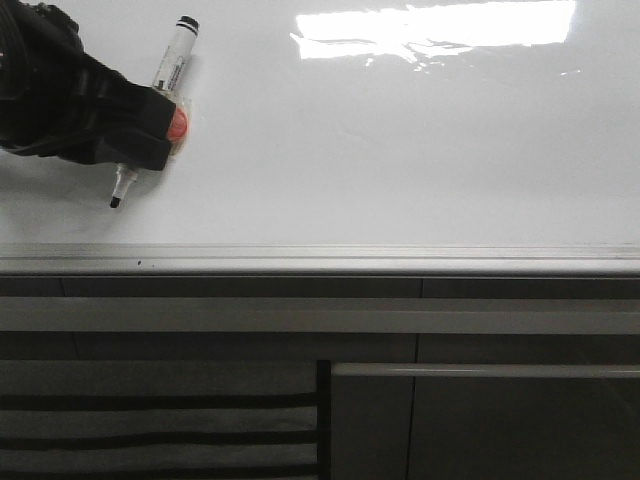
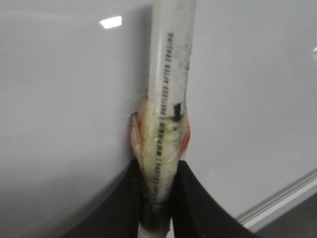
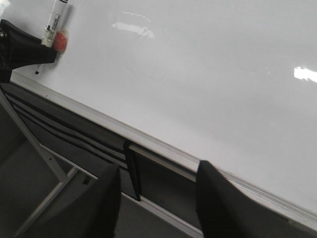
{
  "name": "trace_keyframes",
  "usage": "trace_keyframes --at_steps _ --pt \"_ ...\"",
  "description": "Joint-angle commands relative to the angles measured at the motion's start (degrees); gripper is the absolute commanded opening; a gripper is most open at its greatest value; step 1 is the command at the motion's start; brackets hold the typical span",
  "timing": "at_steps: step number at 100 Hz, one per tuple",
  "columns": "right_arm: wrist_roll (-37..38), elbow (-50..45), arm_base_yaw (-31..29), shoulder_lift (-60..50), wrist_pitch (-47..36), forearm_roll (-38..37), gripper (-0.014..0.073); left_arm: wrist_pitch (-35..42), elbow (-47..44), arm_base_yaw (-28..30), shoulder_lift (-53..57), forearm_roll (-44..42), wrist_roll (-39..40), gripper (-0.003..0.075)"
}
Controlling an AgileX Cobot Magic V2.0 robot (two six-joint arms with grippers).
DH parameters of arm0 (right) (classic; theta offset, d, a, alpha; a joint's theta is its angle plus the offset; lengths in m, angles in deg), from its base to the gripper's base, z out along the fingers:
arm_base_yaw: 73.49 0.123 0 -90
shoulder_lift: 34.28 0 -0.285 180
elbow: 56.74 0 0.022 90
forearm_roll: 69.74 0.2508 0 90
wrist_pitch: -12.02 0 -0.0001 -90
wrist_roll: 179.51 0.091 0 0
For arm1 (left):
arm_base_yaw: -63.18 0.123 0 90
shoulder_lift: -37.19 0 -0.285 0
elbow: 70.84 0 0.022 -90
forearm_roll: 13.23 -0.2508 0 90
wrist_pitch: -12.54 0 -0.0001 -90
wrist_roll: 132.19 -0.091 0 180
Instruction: Write number 0 on whiteboard
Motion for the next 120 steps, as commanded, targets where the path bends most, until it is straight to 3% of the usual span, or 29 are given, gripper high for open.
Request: trace_keyframes --at_steps 1,36,43,56,72,98,120 --pt "-0.02 1.24 -0.11 0.64 -3.81 0.58 0.0299 3.11 1.37 0.21 -0.14 0.16 0.22 -0.0019" --pt "-1.18 1.24 -0.11 0.64 1.21 2.05 0.0299 -7.91 1.37 -4.28 10.78 -11.18 0.12 -0.0020" --pt "-9.39 1.24 -0.11 0.68 1.37 7.62 0.0299 -9.77 1.37 -7.20 14.65 -15.54 0.12 -0.0020" --pt "-31.04 1.24 -0.11 1.53 0.99 28.38 0.0299 -12.06 1.37 -14.73 21.35 -24.27 0.03 -0.0020" --pt "-42.57 1.71 -0.11 4.17 0.77 39.23 0.0329 -14.74 1.37 -22.64 26.20 -33.55 0.03 -0.0019" --pt "-46.96 8.95 1.59 8.70 5.03 39.50 0.0349 -17.01 1.37 -31.56 27.17 -41.06 0.03 -0.0019" --pt "-47.23 14.08 12.65 14.52 4.07 33.22 0.0348 -16.78 1.37 -32.28 27.17 -41.05 0.03 -0.0019"
